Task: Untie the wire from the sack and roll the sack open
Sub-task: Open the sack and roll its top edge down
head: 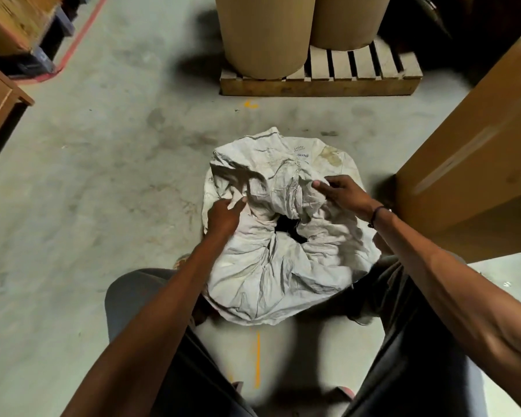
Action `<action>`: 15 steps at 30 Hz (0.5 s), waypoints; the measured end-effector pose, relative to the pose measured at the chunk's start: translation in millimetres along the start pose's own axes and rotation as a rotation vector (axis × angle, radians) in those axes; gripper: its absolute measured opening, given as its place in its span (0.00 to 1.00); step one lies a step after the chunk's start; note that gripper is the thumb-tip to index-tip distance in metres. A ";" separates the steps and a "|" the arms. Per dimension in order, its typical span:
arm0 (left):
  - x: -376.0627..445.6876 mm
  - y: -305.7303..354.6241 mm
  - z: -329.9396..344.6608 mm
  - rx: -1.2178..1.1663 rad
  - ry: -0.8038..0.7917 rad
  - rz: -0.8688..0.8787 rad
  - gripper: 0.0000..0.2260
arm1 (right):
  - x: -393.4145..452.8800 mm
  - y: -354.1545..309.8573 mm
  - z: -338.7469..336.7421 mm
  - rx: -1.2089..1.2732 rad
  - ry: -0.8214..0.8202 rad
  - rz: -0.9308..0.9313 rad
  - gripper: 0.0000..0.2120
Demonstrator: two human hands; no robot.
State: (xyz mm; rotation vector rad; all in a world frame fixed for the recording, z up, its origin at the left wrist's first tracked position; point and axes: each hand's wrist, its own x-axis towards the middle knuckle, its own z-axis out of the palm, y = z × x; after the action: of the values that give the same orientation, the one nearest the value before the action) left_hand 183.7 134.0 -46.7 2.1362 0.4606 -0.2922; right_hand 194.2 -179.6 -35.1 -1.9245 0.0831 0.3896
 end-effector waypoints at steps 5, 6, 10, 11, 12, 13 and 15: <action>49.2 -1.6 -48.3 -0.612 -0.191 -0.235 0.33 | 4.5 1.4 -37.0 0.243 0.282 0.275 0.24; 56.5 -6.4 -60.3 -0.735 -0.240 -0.302 0.32 | 3.5 7.1 -48.2 0.329 0.311 0.344 0.21; 74.5 -24.4 -87.1 -0.817 -0.376 -0.420 0.30 | 4.0 31.3 -78.6 0.510 0.347 0.385 0.21; 74.3 -24.6 -87.1 -0.786 -0.354 -0.401 0.31 | 5.1 34.7 -77.7 0.485 0.400 0.389 0.24; 72.8 -23.7 -85.6 -0.733 -0.301 -0.381 0.31 | 7.2 38.6 -76.0 0.446 0.430 0.408 0.25; 71.3 -23.1 -83.1 -0.658 -0.232 -0.360 0.31 | 8.4 39.5 -71.1 0.414 0.439 0.399 0.24; 61.1 -19.0 -79.0 -0.520 -0.151 -0.304 0.35 | 3.8 22.9 -57.6 0.357 0.411 0.392 0.24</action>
State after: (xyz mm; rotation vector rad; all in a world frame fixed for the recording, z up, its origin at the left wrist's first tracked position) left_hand 233.6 222.3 -38.9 1.5260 0.6905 -0.4472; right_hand 205.5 -240.7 -37.7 -1.6011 0.7581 0.2114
